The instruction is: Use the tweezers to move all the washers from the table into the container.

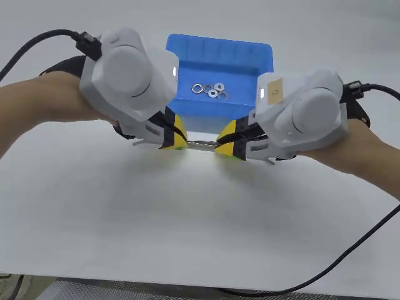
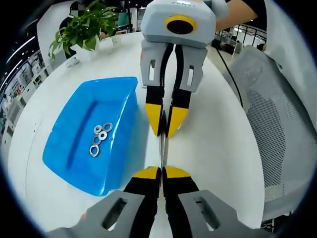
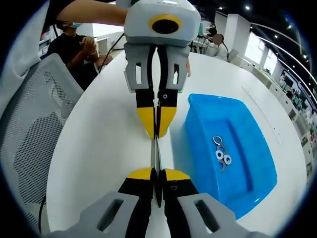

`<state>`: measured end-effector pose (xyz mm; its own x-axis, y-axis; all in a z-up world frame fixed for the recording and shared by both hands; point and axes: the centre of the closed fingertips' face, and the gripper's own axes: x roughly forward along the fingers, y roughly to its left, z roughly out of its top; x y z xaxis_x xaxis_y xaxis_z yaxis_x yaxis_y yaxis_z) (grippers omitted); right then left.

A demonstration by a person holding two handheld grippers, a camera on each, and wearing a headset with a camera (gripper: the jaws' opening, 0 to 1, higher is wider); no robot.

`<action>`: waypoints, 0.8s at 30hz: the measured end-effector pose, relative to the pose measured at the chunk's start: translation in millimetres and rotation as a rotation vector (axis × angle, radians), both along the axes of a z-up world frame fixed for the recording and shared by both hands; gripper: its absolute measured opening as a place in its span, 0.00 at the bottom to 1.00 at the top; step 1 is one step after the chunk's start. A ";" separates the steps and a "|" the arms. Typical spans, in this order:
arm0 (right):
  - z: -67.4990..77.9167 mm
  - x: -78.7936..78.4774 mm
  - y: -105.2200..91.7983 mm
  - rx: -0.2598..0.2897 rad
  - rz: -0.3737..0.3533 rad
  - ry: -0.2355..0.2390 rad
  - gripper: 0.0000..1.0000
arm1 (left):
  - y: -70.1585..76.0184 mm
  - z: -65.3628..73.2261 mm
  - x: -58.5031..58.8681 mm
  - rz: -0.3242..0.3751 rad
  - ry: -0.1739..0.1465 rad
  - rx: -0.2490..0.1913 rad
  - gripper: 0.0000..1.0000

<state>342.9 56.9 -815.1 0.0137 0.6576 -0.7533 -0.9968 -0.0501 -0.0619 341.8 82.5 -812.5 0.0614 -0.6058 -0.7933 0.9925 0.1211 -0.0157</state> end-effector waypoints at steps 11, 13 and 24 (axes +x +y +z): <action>-0.1 0.1 -0.4 -0.010 -0.001 -0.002 0.10 | 0.1 -1.2 2.3 0.014 -0.013 0.000 0.06; 0.3 0.3 -0.3 -0.010 -0.004 0.000 0.10 | 0.0 -1.2 2.4 0.017 -0.011 -0.001 0.06; 1.0 -0.8 -3.6 0.005 -0.064 0.047 0.16 | 4.5 3.0 1.1 0.101 0.037 -0.047 0.08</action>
